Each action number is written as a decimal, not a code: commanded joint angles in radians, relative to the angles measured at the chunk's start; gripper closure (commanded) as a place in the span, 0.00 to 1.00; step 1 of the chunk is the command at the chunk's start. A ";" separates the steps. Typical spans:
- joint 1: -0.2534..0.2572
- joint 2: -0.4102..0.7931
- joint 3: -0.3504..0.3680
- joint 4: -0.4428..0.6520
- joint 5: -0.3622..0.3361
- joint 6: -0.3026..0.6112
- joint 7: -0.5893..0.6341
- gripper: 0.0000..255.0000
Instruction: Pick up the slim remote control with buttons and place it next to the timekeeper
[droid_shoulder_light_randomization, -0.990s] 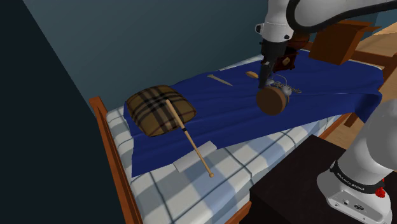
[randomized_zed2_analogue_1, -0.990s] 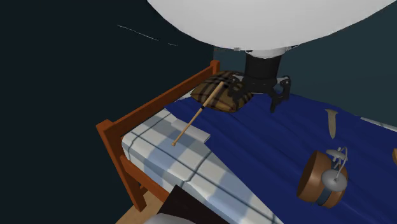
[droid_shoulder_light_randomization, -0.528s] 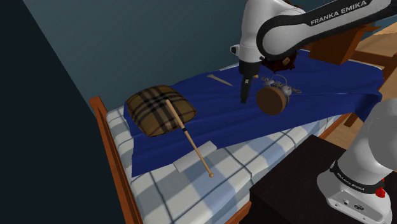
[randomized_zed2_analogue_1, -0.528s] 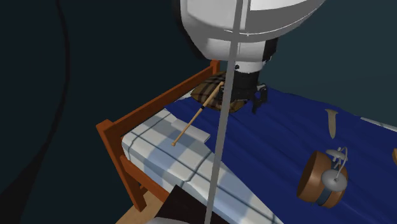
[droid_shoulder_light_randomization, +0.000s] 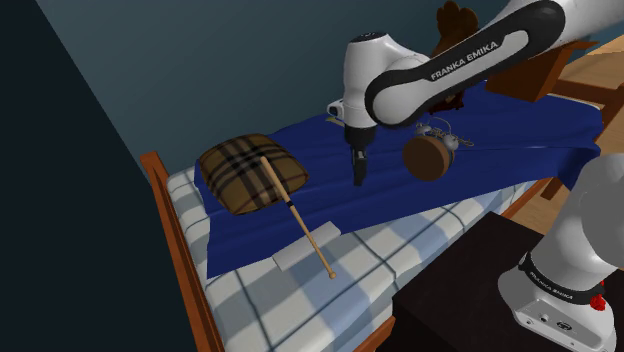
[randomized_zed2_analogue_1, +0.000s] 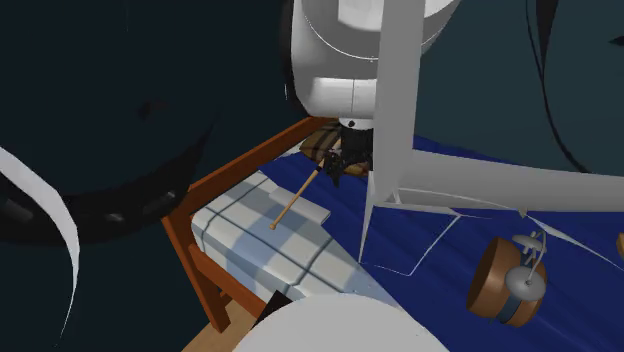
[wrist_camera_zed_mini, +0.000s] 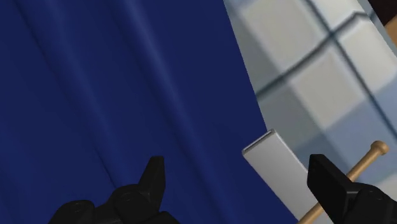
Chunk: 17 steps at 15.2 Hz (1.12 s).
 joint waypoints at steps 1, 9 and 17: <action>0.020 0.076 0.018 0.027 -0.002 0.047 -0.030 0.00; 0.081 0.317 0.079 0.134 -0.035 0.165 -0.159 0.00; 0.127 0.488 0.110 0.202 -0.086 0.253 -0.218 0.00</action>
